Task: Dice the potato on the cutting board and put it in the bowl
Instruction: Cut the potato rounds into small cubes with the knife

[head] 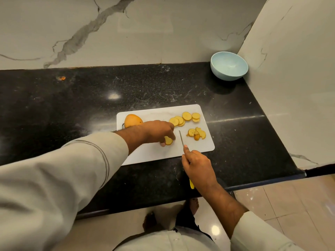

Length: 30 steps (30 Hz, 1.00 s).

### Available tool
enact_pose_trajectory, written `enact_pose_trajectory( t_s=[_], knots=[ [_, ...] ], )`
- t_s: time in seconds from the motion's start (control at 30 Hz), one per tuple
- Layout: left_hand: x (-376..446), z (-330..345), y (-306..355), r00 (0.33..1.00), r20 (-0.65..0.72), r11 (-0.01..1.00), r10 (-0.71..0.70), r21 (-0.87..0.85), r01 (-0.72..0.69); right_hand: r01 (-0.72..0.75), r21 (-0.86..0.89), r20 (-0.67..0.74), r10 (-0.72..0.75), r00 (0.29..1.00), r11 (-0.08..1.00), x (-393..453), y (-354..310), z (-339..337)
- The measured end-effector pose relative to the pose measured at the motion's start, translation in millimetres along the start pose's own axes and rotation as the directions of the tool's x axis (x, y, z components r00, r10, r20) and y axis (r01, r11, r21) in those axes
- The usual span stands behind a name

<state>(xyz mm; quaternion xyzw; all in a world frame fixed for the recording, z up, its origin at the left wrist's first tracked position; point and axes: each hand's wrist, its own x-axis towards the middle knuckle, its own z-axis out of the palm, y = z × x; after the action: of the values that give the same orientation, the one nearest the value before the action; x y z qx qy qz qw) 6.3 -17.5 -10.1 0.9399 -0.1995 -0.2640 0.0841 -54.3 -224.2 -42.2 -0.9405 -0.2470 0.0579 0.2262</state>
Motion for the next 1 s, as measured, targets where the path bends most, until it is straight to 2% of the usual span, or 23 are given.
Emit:
enact_pose_trajectory(
  t_s=[0.2,0.33,0.4,0.5,0.57,0.6,0.67,0.77,0.83,0.93,1.0],
  knots=[
    [3,5,-9,0.992,-0.086,0.981,-0.089,-0.181,0.072,-0.013,-0.004,0.016,0.013,1.0,1.0,-2,8,1],
    [-4,21,-4,0.939,-0.196,0.898,-0.283,-0.399,0.187,-0.011,-0.019,0.034,0.012,0.999,1.0,1,6,3],
    [-8,35,3,0.853,-0.267,0.807,-0.448,-0.531,0.258,-0.012,-0.033,0.05,0.014,0.999,0.999,4,2,6],
    [-8,59,23,0.644,-0.293,0.592,-0.707,-0.743,0.311,-0.016,-0.061,0.084,0.021,0.996,0.998,10,-1,10],
    [-4,70,38,0.52,-0.284,0.484,-0.806,-0.821,0.303,-0.018,-0.085,0.104,0.027,0.994,0.996,12,-3,12],
    [-2,72,44,0.489,-0.29,0.474,-0.823,-0.825,0.309,-0.016,-0.096,0.115,0.027,0.993,0.995,13,-4,12],
    [-1,73,45,0.505,-0.274,0.469,-0.819,-0.826,0.313,-0.009,-0.106,0.139,0.024,0.99,0.994,15,-3,13],
    [-9,68,31,0.599,-0.222,0.466,-0.769,-0.837,0.288,0.004,-0.111,0.168,0.015,0.986,0.994,17,-4,14],
    [-13,65,23,0.636,-0.212,0.483,-0.742,-0.828,0.286,0.005,-0.107,0.191,0.015,0.981,0.994,19,-5,15],
    [-14,62,23,0.668,-0.215,0.518,-0.713,-0.803,0.294,0.011,-0.109,0.197,0.01,0.98,0.994,19,-7,17],
    [-13,61,23,0.665,-0.225,0.524,-0.712,-0.8,0.291,0.022,-0.105,0.21,0.0,0.978,0.994,18,-9,18]
  ],
)
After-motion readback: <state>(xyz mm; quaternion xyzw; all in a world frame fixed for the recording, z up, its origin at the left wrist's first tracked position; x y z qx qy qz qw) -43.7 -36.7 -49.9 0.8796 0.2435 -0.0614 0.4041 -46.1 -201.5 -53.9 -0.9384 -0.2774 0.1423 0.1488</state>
